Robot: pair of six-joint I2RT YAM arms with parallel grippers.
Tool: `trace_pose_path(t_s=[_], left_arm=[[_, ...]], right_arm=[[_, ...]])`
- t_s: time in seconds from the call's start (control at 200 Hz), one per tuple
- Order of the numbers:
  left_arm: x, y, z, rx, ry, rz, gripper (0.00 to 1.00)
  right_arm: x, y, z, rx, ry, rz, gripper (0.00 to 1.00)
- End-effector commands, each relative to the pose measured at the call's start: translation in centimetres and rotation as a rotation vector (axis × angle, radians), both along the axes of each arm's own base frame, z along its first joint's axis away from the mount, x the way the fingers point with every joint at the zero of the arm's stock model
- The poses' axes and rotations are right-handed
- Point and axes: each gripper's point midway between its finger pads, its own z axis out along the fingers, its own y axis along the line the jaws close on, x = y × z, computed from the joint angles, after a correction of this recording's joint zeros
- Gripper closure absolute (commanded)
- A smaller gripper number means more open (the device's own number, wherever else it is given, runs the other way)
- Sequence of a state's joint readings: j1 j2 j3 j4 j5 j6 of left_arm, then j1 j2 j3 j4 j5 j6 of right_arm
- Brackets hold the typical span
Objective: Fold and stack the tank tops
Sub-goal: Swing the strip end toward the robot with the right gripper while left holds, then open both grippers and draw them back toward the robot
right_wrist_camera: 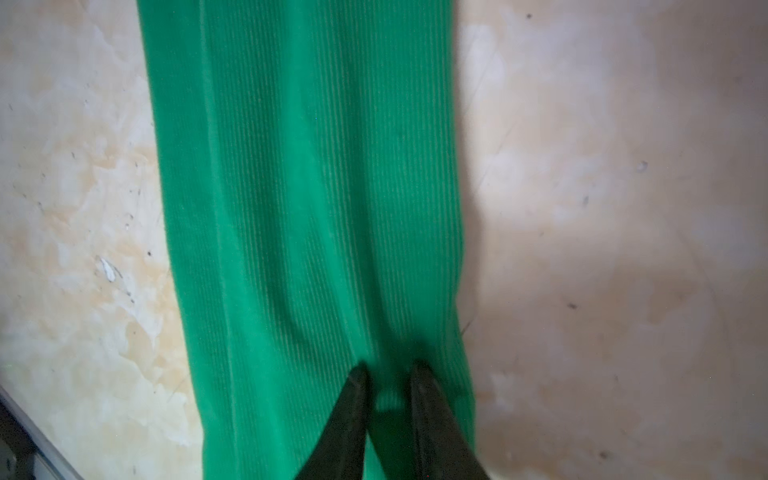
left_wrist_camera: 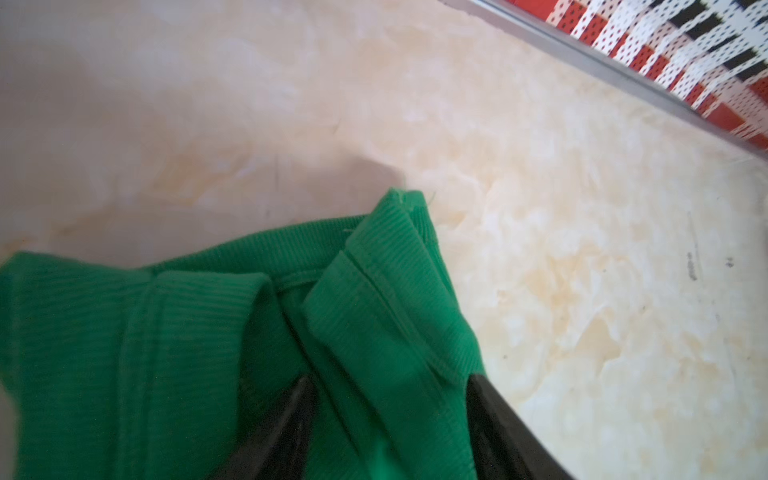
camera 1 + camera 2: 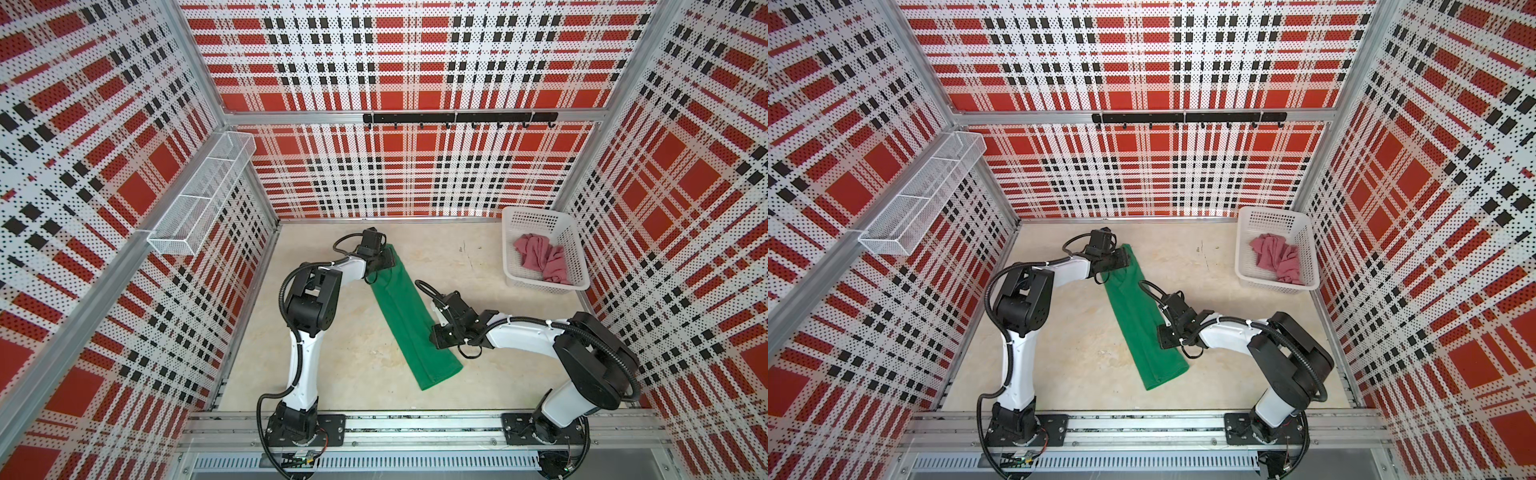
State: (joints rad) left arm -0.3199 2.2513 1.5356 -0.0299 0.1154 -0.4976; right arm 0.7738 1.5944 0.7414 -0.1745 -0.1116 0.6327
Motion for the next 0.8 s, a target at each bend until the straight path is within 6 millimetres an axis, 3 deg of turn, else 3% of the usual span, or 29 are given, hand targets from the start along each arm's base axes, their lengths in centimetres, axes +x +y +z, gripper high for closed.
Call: trace_pose_path(t_s=[0.0, 0.12, 0.261, 0.326, 0.451, 0.546, 0.626, 0.737, 0.797], left_arm=[[-0.3, -1.5, -4.6, -0.066, 0.104, -0.024, 0.38], [1.2, -3.5, -5.3, -0.102, 0.113, -0.059, 0.38], [2.1, -6.9, -7.1, -0.107, 0.15, -0.156, 0.36], [2.9, -8.0, -7.1, -0.091, 0.137, -0.198, 0.34], [4.3, -8.8, -6.3, -0.106, 0.112, -0.243, 0.32], [4.7, -9.1, -4.3, -0.104, 0.068, -0.283, 0.26], [4.4, -9.1, -1.4, -0.067, 0.013, -0.316, 0.16], [3.5, -9.4, 3.7, -0.002, -0.088, -0.365, 0.0], [3.0, -9.2, 6.7, 0.017, -0.136, -0.374, 0.02]], right_arm=[[-1.9, -2.5, -2.2, -0.03, 0.08, -0.168, 0.76], [-4.1, -1.9, -2.3, 0.023, 0.103, -0.241, 0.75], [-6.4, 0.6, -1.4, 0.112, 0.122, -0.268, 0.74], [-6.5, 1.5, -0.4, 0.151, 0.099, -0.271, 0.71], [-5.5, 1.9, 2.2, 0.185, 0.035, -0.296, 0.56], [-4.9, 1.3, 4.0, 0.186, -0.011, -0.32, 0.47], [-4.8, 0.6, 5.1, 0.177, -0.016, -0.325, 0.41], [-5.2, -0.4, 5.6, 0.172, 0.023, -0.313, 0.38], [-5.6, -0.8, 5.6, 0.169, 0.059, -0.291, 0.38]])
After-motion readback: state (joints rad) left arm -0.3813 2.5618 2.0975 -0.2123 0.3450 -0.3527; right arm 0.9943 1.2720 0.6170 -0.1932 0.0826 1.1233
